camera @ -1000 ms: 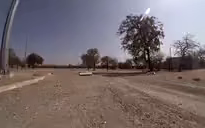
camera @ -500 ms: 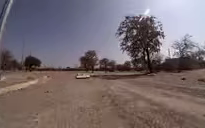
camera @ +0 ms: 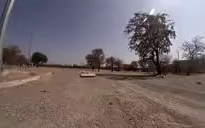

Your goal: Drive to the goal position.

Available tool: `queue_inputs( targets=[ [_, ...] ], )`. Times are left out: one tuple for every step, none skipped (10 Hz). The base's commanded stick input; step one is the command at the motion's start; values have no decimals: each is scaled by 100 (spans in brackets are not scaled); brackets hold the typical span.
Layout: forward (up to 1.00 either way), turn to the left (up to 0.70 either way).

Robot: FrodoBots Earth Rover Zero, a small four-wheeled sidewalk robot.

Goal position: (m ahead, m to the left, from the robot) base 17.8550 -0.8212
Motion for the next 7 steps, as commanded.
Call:
queue_inputs(
  targets=[
    [100, 0],
    [100, 0],
    [100, 0],
    [100, 0],
    [100, 0],
    [100, 0],
    [100, 0]
  ],
)
